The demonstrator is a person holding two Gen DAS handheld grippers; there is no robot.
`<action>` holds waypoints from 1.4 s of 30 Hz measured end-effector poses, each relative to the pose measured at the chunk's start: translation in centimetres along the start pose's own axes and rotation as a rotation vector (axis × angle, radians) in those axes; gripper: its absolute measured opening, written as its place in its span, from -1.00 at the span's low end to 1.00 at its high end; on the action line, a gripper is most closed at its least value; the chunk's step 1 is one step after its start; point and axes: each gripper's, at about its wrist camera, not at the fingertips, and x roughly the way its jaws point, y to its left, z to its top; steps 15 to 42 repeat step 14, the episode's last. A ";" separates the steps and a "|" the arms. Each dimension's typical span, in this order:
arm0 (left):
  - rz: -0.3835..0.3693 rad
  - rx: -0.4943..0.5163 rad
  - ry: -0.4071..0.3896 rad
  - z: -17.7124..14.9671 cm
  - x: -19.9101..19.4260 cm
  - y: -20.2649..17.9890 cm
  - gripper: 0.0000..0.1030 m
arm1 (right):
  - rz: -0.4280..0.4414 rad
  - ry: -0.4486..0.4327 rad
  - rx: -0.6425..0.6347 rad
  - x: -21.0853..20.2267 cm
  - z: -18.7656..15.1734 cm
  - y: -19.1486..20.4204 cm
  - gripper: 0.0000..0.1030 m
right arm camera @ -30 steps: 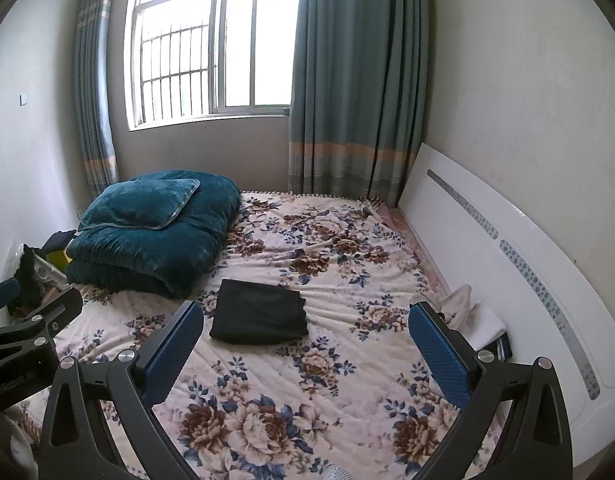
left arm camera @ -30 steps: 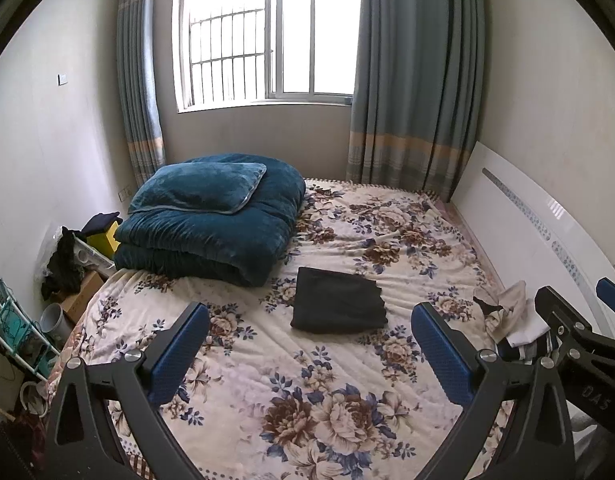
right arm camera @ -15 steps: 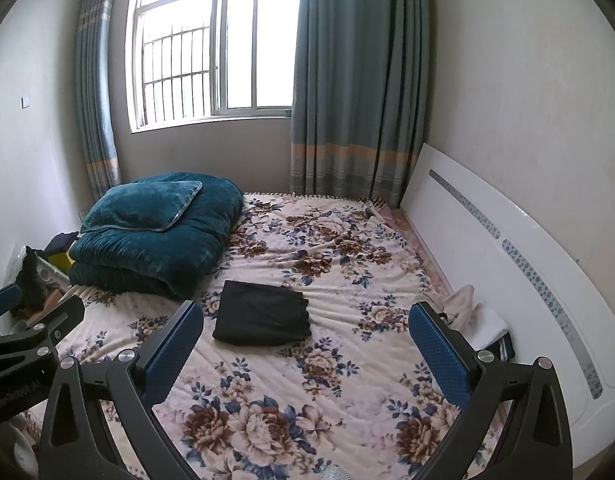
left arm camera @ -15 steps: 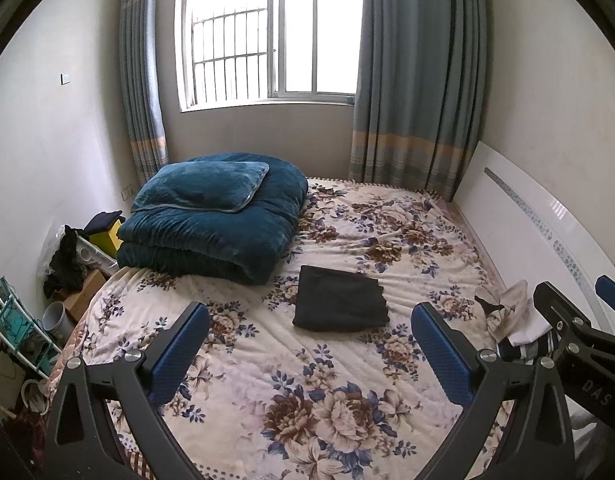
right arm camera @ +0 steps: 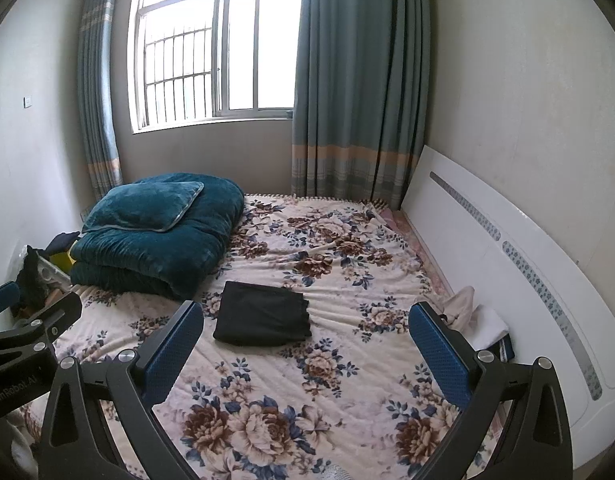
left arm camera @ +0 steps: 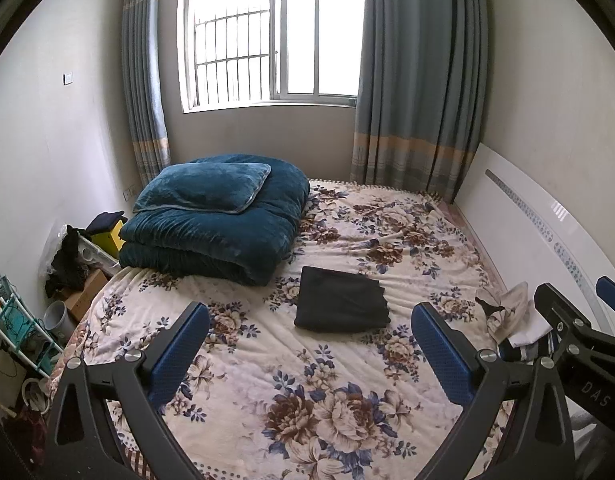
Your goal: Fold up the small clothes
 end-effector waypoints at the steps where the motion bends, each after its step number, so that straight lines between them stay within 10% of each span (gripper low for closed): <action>1: 0.002 0.000 0.000 0.0 0.0 0.0 1.00 | 0.001 0.001 0.002 -0.2 -0.1 0.0 1.00; 42: 0.027 0.007 -0.024 -0.3 -0.9 0.4 1.00 | 0.004 0.000 0.010 0.0 0.0 0.5 1.00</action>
